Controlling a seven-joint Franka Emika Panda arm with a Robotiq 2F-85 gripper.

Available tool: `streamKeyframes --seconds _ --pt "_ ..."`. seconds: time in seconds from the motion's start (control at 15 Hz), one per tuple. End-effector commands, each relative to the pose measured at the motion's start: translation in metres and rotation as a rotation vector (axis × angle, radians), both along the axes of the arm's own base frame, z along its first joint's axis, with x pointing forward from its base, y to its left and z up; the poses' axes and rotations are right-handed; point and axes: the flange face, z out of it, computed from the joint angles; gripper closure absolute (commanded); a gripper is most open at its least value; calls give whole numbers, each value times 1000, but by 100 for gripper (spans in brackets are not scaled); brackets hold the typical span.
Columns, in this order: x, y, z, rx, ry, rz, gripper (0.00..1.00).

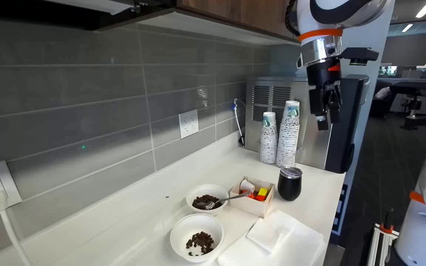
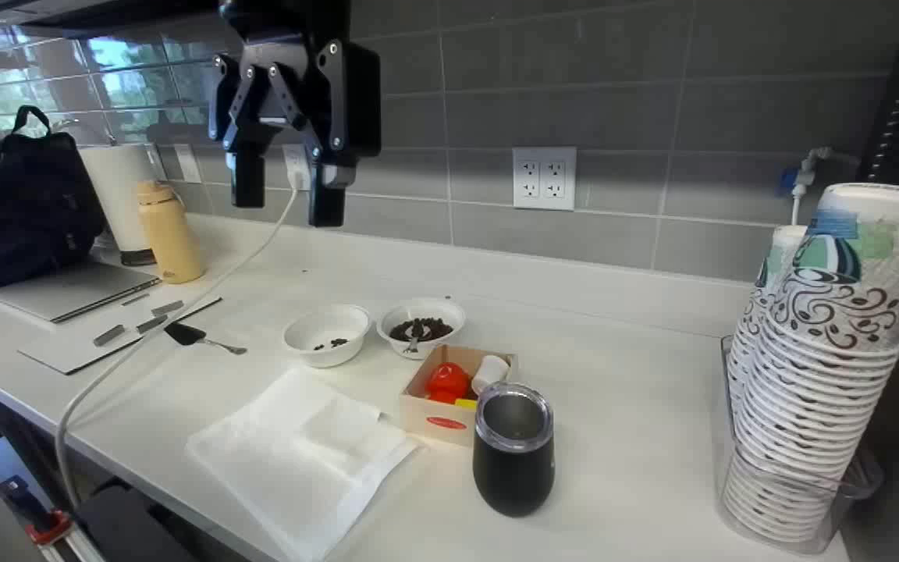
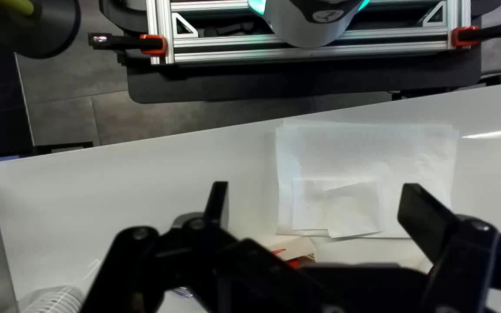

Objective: Pick a paper towel on the counter and use it to wipe the bowl on the left

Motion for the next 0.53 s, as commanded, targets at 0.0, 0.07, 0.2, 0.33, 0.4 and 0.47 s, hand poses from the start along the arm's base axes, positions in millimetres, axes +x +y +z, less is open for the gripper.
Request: streamKeyframes --seconds 0.0,0.07,0.2,0.33,0.4,0.47 --pt "0 0 0 0 1 0 0" --pt "0 0 0 0 0 0 0" --pt "4 2 -10 12 -17 4 0" --pt "7 7 -23 51 -23 12 0" --pt "9 10 -32 71 -23 19 0" --pt "11 13 -41 82 -19 15 0"
